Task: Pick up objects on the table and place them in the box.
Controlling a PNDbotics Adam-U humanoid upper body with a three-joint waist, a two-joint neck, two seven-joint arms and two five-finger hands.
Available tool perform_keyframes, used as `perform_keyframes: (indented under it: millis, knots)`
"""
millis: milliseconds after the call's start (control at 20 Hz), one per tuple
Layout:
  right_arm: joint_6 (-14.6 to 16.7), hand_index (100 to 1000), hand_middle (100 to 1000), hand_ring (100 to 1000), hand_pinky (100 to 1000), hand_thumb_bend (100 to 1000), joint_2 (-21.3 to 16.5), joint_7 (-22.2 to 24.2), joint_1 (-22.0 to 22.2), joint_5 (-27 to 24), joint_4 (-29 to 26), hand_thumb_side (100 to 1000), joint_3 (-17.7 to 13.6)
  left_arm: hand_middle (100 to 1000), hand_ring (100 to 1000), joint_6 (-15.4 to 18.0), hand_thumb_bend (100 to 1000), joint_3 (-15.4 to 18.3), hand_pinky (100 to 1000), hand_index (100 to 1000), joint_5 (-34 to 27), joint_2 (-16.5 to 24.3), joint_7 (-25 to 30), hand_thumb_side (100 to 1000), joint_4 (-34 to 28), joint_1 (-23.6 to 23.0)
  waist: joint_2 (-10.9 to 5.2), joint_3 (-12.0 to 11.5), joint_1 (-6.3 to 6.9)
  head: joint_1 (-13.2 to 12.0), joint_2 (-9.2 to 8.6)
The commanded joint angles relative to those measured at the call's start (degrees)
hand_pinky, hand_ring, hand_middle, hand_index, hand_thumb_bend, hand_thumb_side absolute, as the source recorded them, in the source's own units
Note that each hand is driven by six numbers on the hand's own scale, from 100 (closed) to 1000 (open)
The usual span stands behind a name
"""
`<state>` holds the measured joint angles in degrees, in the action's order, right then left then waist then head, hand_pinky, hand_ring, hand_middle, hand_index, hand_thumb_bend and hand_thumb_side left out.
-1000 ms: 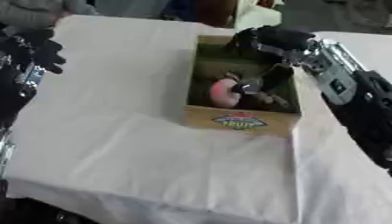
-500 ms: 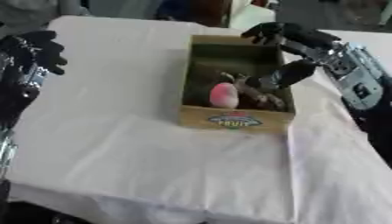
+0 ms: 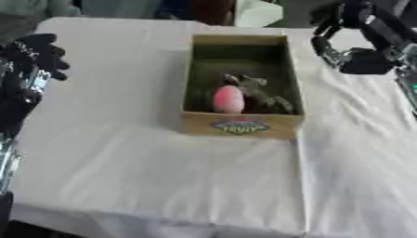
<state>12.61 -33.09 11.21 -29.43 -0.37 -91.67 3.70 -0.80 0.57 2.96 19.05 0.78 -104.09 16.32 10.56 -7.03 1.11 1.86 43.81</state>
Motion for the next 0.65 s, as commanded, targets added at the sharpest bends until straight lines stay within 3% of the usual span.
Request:
perform_keyframes:
  millis: [50, 300, 650]
  knots:
    - [-2.5, 820, 664, 628, 579, 100, -0.8, -2.2, 2.0, -6.0, -6.2, 518, -3.2, 624, 610, 0.4, 531, 0.9, 570, 795, -1.0, 0.3, -1.5, 707, -0.7, 0.0, -0.51, 0.4, 0.22, -0.5, -0.51]
    - [-4.6, 818, 651, 612, 576, 100, 1.3, -3.4, 7.2, -7.6, -11.8, 535, -5.5, 624, 610, 1.3, 529, 1.0, 568, 794, -2.5, -0.1, -3.1, 709, -0.9, -0.9, 0.30, 1.7, 0.73, -1.1, -1.59]
    - [-6.2, 808, 640, 604, 576, 100, 4.8, -4.1, 11.3, -6.4, -14.4, 564, -7.6, 620, 606, 2.0, 511, 1.1, 564, 792, -3.7, -0.8, -4.4, 708, -2.2, -2.1, 1.56, 2.5, 1.46, -1.9, -3.72]
